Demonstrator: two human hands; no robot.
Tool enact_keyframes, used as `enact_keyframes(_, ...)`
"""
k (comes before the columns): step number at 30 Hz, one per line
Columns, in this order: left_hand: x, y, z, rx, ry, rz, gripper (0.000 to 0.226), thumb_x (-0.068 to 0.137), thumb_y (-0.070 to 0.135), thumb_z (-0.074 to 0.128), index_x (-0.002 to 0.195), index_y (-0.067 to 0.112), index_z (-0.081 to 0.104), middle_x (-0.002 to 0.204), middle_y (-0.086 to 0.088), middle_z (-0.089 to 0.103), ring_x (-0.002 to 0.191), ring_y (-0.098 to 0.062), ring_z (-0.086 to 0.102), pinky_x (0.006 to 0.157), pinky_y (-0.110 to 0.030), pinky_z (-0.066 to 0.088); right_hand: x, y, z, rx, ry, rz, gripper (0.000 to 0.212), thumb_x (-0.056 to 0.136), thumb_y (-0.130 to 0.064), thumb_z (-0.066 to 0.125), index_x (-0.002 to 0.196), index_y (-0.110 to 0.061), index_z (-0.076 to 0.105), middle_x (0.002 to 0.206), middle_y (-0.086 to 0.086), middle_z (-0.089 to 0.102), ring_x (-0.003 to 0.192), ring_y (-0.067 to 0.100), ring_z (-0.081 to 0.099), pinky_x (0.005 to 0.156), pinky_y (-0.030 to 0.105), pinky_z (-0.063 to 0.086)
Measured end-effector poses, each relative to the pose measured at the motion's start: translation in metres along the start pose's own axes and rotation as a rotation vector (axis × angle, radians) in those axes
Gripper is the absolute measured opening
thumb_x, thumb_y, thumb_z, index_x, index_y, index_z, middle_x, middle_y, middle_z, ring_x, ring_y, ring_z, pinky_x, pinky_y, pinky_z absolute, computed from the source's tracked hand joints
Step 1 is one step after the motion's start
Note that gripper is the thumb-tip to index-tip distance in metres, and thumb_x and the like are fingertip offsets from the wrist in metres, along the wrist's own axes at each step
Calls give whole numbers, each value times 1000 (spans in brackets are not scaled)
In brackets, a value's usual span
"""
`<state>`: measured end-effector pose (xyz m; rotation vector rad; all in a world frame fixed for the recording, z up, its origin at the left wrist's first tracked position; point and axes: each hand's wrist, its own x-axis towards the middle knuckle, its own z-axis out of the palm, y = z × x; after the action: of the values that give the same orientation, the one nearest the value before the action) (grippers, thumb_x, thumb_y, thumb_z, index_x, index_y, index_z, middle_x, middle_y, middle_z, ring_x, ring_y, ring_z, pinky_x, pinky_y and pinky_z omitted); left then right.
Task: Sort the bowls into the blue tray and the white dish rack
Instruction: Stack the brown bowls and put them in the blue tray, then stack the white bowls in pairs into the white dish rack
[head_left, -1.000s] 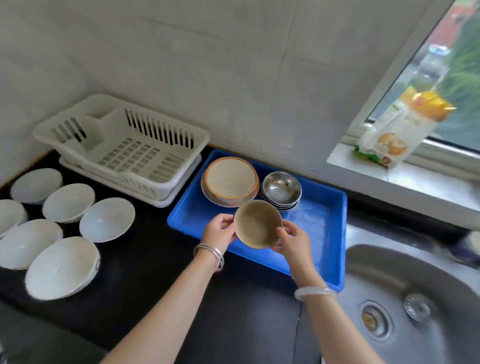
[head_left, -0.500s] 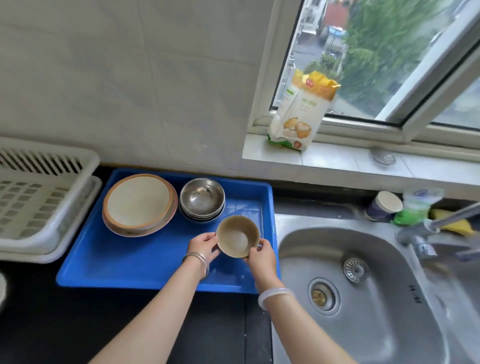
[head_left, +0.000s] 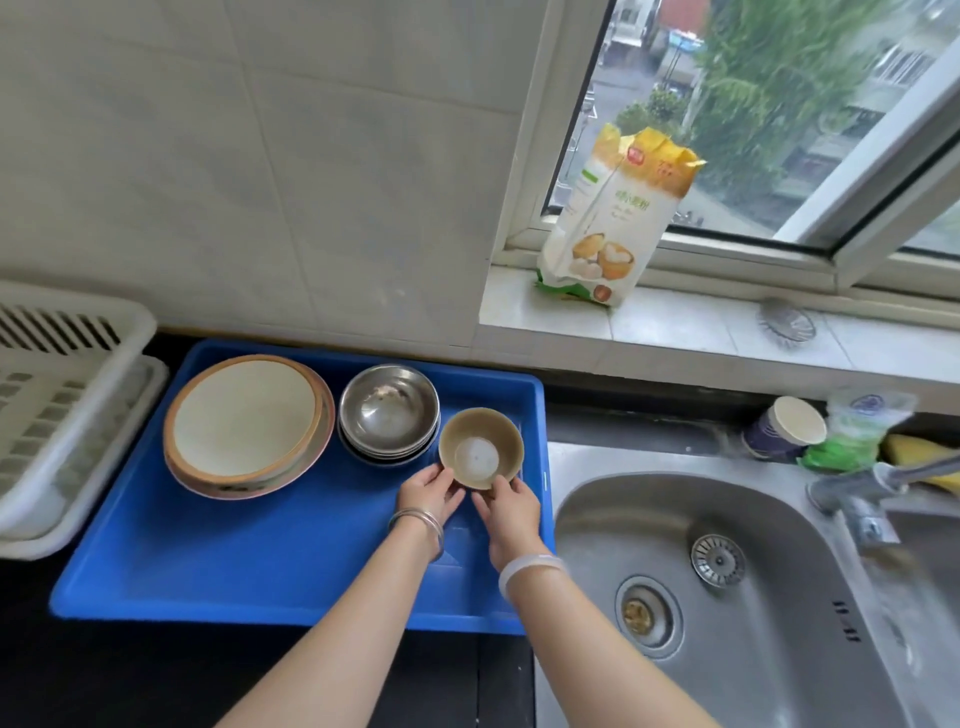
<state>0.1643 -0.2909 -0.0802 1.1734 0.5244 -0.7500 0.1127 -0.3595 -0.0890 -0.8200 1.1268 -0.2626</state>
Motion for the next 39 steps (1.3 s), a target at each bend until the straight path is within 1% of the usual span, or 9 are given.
enact_keyframes(5, 10, 1, 16, 74, -23, -2, 38, 95, 3, 43, 133, 1, 45, 123, -21, 57, 115, -33, 56, 88, -30, 44, 13, -15, 6, -61, -32, -4, 28, 96, -11, 46, 122, -8, 57, 85, 9, 64, 73, 16, 58, 68, 22, 52)
enact_keyframes(10, 19, 0, 23, 96, 8, 34, 35, 93, 0, 44, 127, 3, 53, 90, -6, 64, 79, -18, 63, 62, -20, 54, 22, -21, 9, -129, -39, 3, 26, 97, -12, 46, 120, -9, 57, 88, 10, 62, 70, 15, 54, 69, 24, 50)
enact_keyframes(15, 29, -4, 22, 181, 55, 62, 32, 90, 3, 49, 121, 4, 58, 111, -16, 64, 96, -24, 60, 78, -30, 50, 22, -23, 9, -193, -43, 3, 18, 97, -17, 47, 111, -15, 57, 92, 7, 63, 83, 18, 56, 84, 34, 53)
enact_keyframes(18, 27, 0, 20, 205, 53, 73, 37, 91, 5, 50, 128, 4, 53, 121, -17, 61, 104, -26, 60, 84, -30, 48, 18, -24, 7, -241, -50, -2, 18, 96, -19, 48, 110, -13, 58, 92, 6, 61, 79, 16, 52, 68, 25, 48)
enact_keyframes(22, 16, 4, 12, 276, 20, 86, 42, 92, 7, 48, 134, 8, 47, 91, -5, 63, 84, -19, 55, 71, -26, 48, 8, -29, 0, -349, -69, -64, 13, 95, -17, 43, 90, -13, 55, 80, 4, 51, 60, 12, 42, 52, 20, 38)
enact_keyframes(26, -8, 11, -16, 482, -29, 152, 37, 92, 15, 48, 129, 13, 53, 120, -8, 61, 103, -21, 58, 97, -35, 47, -21, -19, -9, -718, -12, -329, 23, 98, -27, 40, 113, -21, 55, 99, -1, 62, 93, 19, 61, 86, 37, 50)
enact_keyframes(28, -27, 15, -38, 554, -51, 210, 31, 92, 18, 49, 121, 17, 60, 124, -5, 61, 113, -21, 57, 101, -40, 45, -43, -12, -7, -805, -16, -395, 24, 98, -31, 39, 116, -23, 53, 102, 1, 64, 96, 21, 62, 86, 38, 50)
enact_keyframes(32, -63, 32, -96, 644, 55, 359, 23, 91, 18, 52, 109, 16, 66, 110, -5, 68, 104, -19, 61, 93, -35, 49, -89, 9, 24, -885, -189, -428, 20, 98, -29, 39, 97, -23, 58, 87, -2, 66, 83, 17, 65, 71, 29, 48)
enact_keyframes(39, -127, 57, -236, 686, 437, 543, 23, 91, 16, 53, 109, 14, 68, 109, -1, 69, 95, -10, 61, 82, -20, 43, -168, 107, 122, -1110, -628, -418, 25, 95, -34, 41, 95, -19, 61, 78, -6, 66, 80, 21, 66, 78, 39, 52)
